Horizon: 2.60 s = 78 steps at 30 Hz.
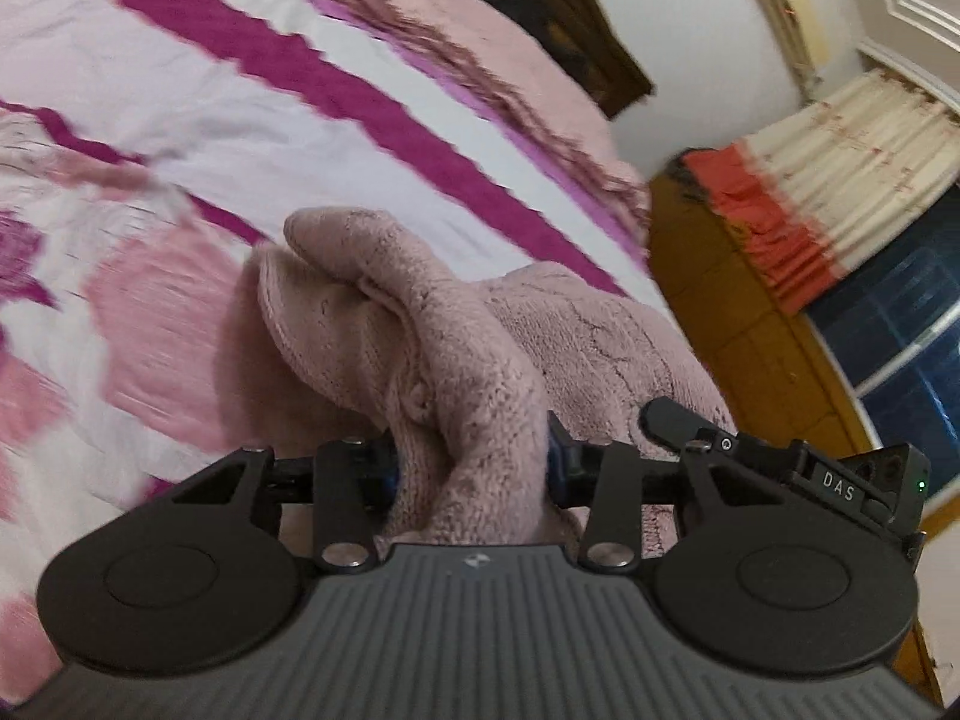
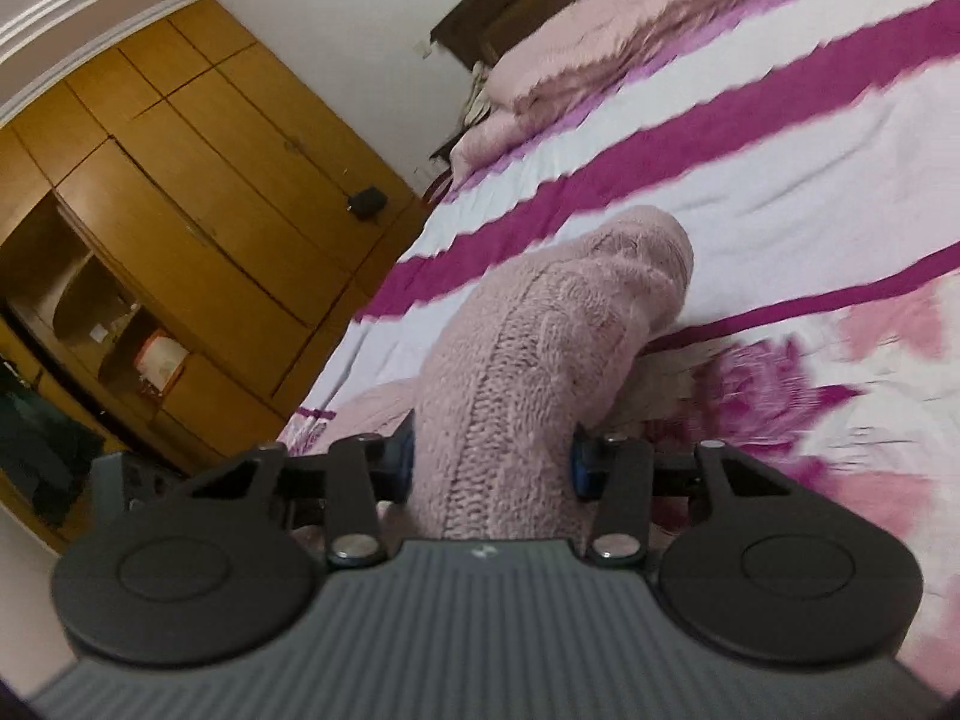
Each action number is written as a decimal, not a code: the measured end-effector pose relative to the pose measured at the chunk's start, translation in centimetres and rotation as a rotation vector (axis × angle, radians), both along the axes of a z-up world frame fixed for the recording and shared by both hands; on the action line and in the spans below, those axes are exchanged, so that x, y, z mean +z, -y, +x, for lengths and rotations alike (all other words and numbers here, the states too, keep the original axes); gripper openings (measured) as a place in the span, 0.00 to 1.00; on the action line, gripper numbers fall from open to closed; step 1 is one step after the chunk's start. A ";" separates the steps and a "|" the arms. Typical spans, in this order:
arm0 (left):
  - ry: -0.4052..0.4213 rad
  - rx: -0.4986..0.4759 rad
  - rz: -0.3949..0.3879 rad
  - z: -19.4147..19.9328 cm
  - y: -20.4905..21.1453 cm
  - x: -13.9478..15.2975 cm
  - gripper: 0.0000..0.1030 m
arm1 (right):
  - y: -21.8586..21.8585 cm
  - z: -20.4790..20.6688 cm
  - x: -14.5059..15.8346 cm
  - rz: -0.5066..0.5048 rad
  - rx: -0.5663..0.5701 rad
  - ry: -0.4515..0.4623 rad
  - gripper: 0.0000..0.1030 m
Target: Fold small clothes
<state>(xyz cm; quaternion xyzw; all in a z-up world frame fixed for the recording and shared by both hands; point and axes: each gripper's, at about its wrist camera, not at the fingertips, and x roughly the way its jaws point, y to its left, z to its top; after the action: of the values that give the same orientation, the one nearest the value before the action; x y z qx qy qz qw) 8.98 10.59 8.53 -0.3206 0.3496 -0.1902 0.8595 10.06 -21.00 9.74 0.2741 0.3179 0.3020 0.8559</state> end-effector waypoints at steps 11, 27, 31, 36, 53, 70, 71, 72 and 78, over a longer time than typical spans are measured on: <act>-0.139 -0.140 0.120 -4.6 9.2 -3.9 0.48 | 7.7 -6.1 -6.1 -0.097 -0.150 -0.220 0.48; -0.080 -0.061 0.291 -2.4 8.9 0.2 0.65 | 10.5 -4.5 -5.0 -0.089 -0.228 -0.163 0.69; -0.102 -0.046 0.309 0.0 9.6 -0.5 0.65 | 10.9 -1.5 -5.1 -0.113 -0.199 -0.170 0.71; -0.102 -0.018 0.311 2.3 10.3 -2.2 0.55 | 10.2 2.8 -7.8 -0.089 -0.121 -0.204 0.71; 0.038 -0.024 0.419 4.5 10.6 -3.7 0.25 | 7.4 2.9 -8.2 -0.247 -0.207 -0.037 0.32; 0.023 0.023 0.474 -5.4 10.1 2.9 0.54 | 6.8 -8.8 -2.3 -0.298 -0.275 0.063 0.47; 0.021 0.025 0.476 -6.2 10.1 3.0 0.54 | 6.7 -9.4 -2.4 -0.289 -0.275 0.063 0.48; 0.018 0.026 0.481 -6.8 10.2 3.1 0.54 | 6.5 -9.9 -2.4 -0.285 -0.277 0.062 0.48; -0.009 0.002 0.549 -9.7 11.0 1.6 0.55 | 5.7 -12.2 -3.8 -0.324 -0.277 0.022 0.47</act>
<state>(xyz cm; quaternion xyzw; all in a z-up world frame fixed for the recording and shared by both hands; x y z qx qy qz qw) -0.71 -0.40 10.10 -0.0769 0.3917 -0.0861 0.9128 -2.18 -26.74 5.90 0.1707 0.3122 0.1295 0.9255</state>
